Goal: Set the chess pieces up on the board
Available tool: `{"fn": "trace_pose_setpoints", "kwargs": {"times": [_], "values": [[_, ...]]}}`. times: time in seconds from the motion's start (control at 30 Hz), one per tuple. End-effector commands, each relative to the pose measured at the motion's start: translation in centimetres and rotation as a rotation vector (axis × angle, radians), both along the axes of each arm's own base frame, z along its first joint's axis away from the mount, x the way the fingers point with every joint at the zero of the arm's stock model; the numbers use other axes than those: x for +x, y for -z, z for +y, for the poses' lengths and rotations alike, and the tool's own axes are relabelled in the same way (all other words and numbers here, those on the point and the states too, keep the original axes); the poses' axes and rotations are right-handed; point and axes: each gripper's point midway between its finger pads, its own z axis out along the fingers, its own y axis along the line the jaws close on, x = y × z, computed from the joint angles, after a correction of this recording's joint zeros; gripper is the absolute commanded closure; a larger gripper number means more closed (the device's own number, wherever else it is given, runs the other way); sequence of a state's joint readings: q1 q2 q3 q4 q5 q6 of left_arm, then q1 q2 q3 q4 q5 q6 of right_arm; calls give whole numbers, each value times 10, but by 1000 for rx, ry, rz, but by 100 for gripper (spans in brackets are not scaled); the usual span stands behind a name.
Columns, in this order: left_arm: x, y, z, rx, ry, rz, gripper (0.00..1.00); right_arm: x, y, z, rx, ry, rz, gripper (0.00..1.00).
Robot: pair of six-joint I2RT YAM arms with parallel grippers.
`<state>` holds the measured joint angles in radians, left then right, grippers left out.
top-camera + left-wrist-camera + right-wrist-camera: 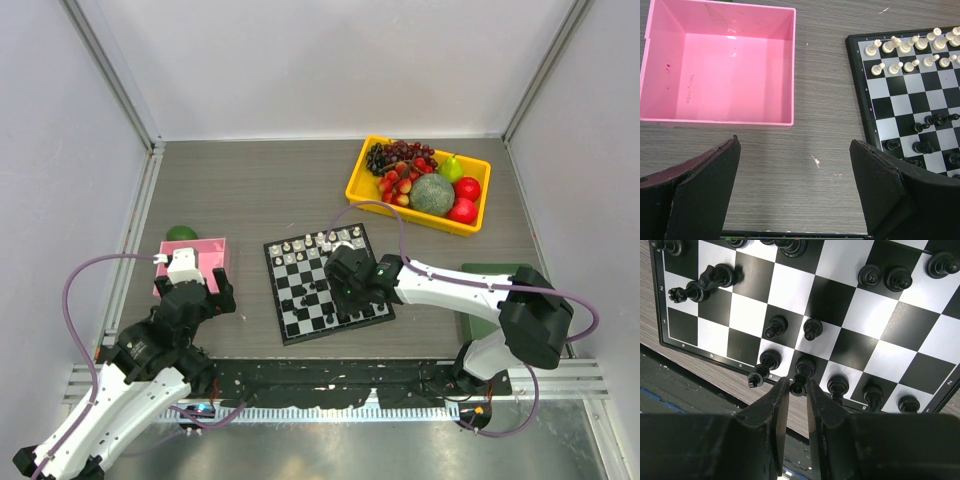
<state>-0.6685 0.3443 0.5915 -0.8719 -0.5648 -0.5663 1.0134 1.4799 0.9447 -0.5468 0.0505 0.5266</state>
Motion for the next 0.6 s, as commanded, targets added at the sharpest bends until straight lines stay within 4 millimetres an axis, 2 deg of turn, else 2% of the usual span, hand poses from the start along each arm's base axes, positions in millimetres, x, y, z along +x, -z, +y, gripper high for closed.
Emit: {"fn": "trace_pose_setpoints", "kwargs": {"times": [0.0,0.2,0.3,0.57], "values": [[6,-8,-3,-16,-2,-37,1,3,-10,-1,8,12,-35,73],[6,-8,-3,-15,-2,-36,1,2,-11,3,15,-3,-26,73],[6,-8,-3,-17,-2,-37,1,2,-14,5,24,-10,-29,68],[6,-7,-3,-13,0,-34,1,13,-40,15,62,-9,-82,62]]}}
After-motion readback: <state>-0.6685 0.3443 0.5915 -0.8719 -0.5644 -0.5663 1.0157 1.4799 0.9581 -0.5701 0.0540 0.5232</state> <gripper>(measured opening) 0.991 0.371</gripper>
